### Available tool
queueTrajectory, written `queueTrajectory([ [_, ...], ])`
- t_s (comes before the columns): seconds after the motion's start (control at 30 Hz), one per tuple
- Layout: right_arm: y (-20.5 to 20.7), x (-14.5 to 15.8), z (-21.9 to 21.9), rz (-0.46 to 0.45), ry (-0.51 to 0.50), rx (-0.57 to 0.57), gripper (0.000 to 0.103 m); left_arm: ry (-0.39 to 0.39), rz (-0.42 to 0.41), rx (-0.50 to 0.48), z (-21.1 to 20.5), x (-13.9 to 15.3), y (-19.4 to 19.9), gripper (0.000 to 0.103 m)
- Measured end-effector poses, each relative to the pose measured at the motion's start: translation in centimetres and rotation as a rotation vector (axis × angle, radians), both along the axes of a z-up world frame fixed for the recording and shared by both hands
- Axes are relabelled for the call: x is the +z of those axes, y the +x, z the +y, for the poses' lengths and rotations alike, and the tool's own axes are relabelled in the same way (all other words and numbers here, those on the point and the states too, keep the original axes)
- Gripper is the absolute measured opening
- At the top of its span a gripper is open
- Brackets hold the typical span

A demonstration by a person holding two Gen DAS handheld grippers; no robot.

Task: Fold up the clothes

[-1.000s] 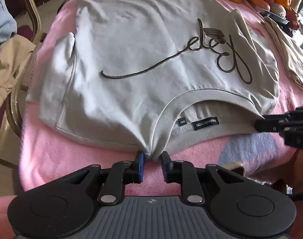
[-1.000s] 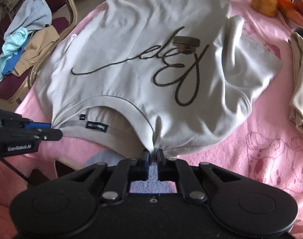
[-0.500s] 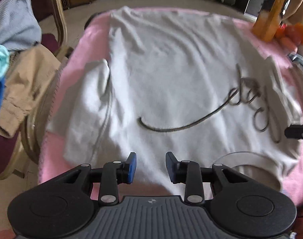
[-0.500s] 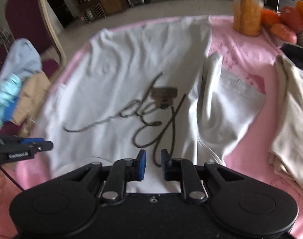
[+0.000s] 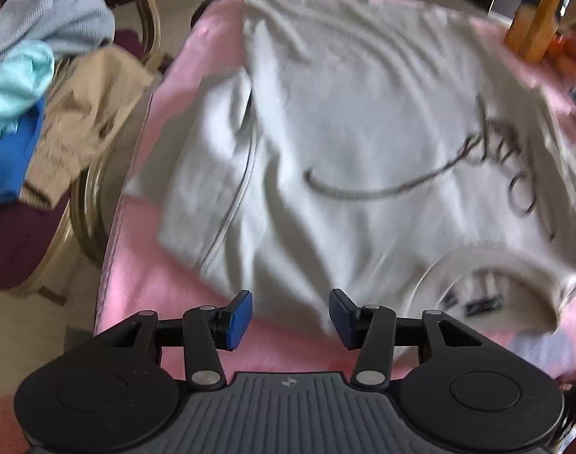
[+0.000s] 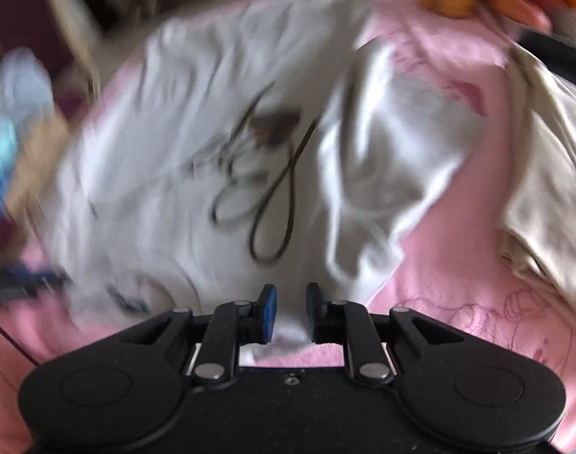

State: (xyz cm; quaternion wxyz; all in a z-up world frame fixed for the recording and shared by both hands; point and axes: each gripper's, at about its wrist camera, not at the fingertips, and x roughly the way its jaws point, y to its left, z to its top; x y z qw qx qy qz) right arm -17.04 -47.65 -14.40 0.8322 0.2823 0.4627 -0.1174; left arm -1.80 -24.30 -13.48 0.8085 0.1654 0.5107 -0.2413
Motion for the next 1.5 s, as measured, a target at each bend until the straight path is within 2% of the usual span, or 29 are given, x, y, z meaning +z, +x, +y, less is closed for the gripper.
queueTrajectory([
  [0.07, -1.2, 2.0, -2.1, -0.106, 0.052, -0.094, 0.021, -0.033, -0.03, -0.002, -0.6, 1.3, 0.2, 0.052],
  [0.13, -2.4, 4.1, -4.1, -0.208, 0.096, -0.182, 0.03, -0.066, -0.052, -0.001, -1.3, 2.5, 0.7, 0.058],
  [0.17, -2.7, 5.1, -4.8, -0.242, 0.096, -0.215, 0.034, -0.083, -0.061, 0.0, -1.6, 3.0, 0.9, 0.065],
  [0.27, -3.1, 7.4, -6.7, -0.292, 0.061, -0.311, 0.038, -0.104, -0.09, 0.01, -3.0, 3.3, 1.5, 0.068],
  [0.33, -2.7, 7.4, -8.0, -0.256, 0.005, -0.386, 0.038, -0.095, -0.079, 0.012, -3.6, 2.4, 1.9, 0.068],
  [0.4, -2.0, 6.0, -9.1, -0.192, -0.04, -0.435, 0.038, -0.086, -0.061, 0.004, -4.0, 1.4, 1.9, 0.065],
  [0.47, -1.2, 4.2, -10.2, -0.14, -0.053, -0.462, 0.03, -0.081, -0.046, -0.008, -4.2, 0.4, 1.8, 0.065],
  [0.5, -0.7, 3.2, -10.6, -0.117, -0.054, -0.471, 0.023, -0.089, -0.044, -0.013, -4.2, 0.1, 1.7, 0.065],
  [0.53, -0.3, 2.3, -11.1, -0.097, -0.05, -0.475, 0.022, -0.098, -0.043, -0.017, -4.2, 0.0, 1.6, 0.065],
  [0.63, 1.1, 0.0, -11.9, -0.055, -0.031, -0.465, 0.022, -0.127, -0.052, -0.016, -4.0, -0.1, 1.4, 0.065],
  [0.77, 3.1, -1.2, -12.0, 0.002, -0.09, -0.44, 0.025, -0.128, -0.082, -0.019, -4.1, -0.2, 1.2, 0.066],
  [0.87, 4.0, -1.8, -12.2, 0.057, -0.172, -0.472, 0.025, -0.129, -0.074, -0.017, -3.9, -0.5, 1.4, 0.066],
  [0.97, 3.9, -2.1, -12.4, 0.063, -0.175, -0.485, 0.025, -0.133, -0.058, -0.008, -3.8, -0.7, 1.6, 0.066],
  [1.1, 4.4, -1.9, -11.8, 0.042, -0.185, -0.448, 0.025, -0.127, -0.069, -0.011, -3.8, -0.8, 1.5, 0.066],
  [1.23, 5.5, -2.9, -11.6, 0.084, -0.2, -0.4, 0.024, -0.123, -0.062, -0.013, -4.0, -1.1, 1.4, 0.066],
  [1.37, 6.1, -3.0, -10.5, 0.125, -0.312, -0.364, 0.0, -0.119, -0.06, -0.022, -4.1, -1.2, 1.3, 0.066],
  [1.5, 5.6, -2.4, -10.7, 0.103, -0.328, -0.394, 0.0, -0.111, -0.054, -0.027, -4.2, -1.5, 1.2, 0.066],
])
